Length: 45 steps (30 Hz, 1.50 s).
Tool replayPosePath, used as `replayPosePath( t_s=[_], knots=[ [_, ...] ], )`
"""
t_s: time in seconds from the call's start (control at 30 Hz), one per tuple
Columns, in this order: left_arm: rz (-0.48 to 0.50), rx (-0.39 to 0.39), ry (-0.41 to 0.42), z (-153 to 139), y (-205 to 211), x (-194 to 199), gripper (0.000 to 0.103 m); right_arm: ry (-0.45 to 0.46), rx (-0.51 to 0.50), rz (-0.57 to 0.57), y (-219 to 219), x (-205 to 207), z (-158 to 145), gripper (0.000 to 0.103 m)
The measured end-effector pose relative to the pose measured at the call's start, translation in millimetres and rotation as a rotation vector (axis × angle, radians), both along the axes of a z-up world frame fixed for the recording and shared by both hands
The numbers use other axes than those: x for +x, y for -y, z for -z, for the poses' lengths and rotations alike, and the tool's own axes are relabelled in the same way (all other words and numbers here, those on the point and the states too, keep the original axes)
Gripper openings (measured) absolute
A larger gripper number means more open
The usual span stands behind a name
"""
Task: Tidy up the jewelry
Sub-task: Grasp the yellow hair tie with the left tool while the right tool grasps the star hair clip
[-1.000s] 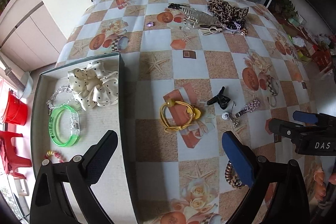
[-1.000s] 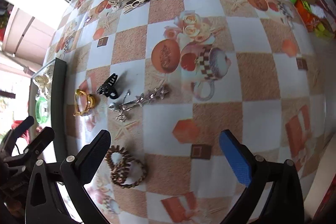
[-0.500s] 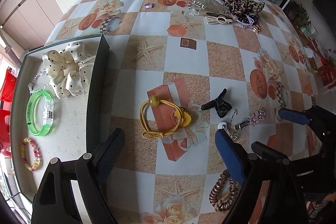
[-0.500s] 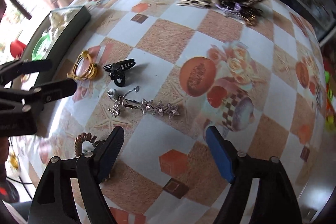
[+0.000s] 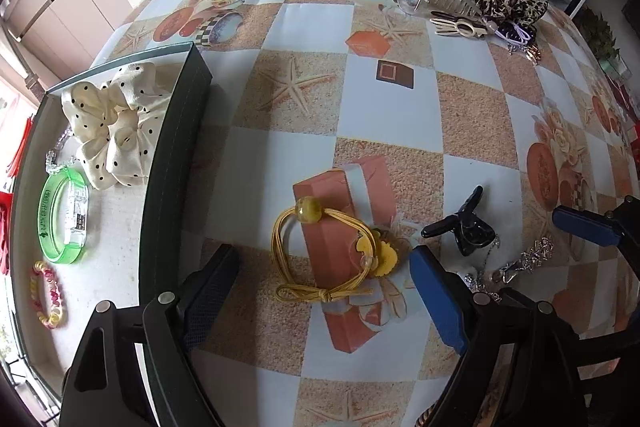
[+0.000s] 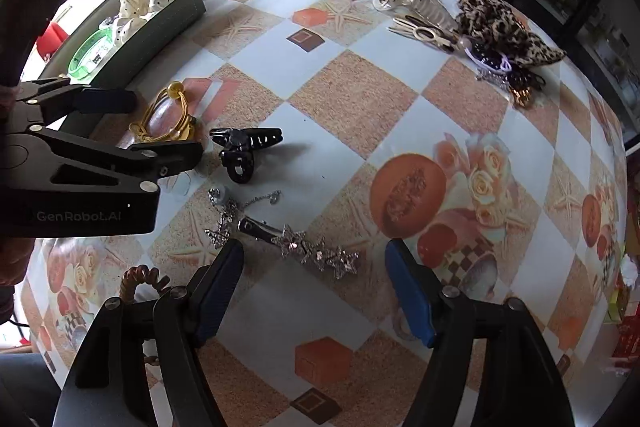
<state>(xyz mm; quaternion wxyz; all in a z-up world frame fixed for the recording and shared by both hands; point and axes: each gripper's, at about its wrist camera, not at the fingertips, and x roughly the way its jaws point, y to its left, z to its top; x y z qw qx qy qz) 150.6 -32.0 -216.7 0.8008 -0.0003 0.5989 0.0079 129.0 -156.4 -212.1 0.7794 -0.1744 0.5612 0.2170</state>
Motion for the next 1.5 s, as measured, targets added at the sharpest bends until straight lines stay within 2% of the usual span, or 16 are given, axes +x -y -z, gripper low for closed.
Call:
replayPosePath(
  t_s=[0.17,0.27,0.33,0.37,0.47,0.53,0.57,1.0,1.23,1.5],
  knots=[
    [0.021,-0.019,0.007,-0.2,2.7,1.5,0.082,0.013,-0.003,-0.044,-8.7,-1.7,-3.5,0.059],
    [0.044,-0.019,0.015,-2.3,9.3,0.5,0.069,0.010,-0.002,-0.067,-14.6,-1.9,-5.4,0.047],
    [0.054,-0.024,0.017,-4.5,13.2,0.6,0.057,0.007,-0.005,-0.077,-17.1,-3.2,-6.7,0.035],
    [0.057,-0.024,0.017,-6.0,14.4,0.3,0.055,0.003,-0.005,-0.077,-18.6,-3.3,-7.5,0.031],
    [0.066,-0.023,0.016,-9.7,13.3,-1.6,0.036,-0.003,-0.007,-0.059,-19.1,-5.7,-8.7,0.031],
    [0.070,-0.034,0.011,-10.7,11.9,-1.5,0.018,-0.012,0.000,-0.033,-16.5,-7.5,-9.5,0.031],
    [0.071,-0.041,0.007,-11.2,10.7,-1.4,0.014,-0.019,0.007,-0.015,-15.2,-7.6,-9.7,0.031],
    [0.128,-0.147,0.040,-41.5,5.1,-22.2,0.014,-0.140,0.187,0.295,22.5,-15.7,-19.2,0.031],
    [0.137,-0.195,0.068,-64.5,-1.7,-30.8,0.014,-0.176,0.248,0.391,32.2,-30.5,-28.6,0.031],
    [0.118,-0.212,0.113,-90.2,-27.4,-44.7,0.014,-0.184,0.287,0.441,26.1,-34.1,-41.1,0.031]
  ],
)
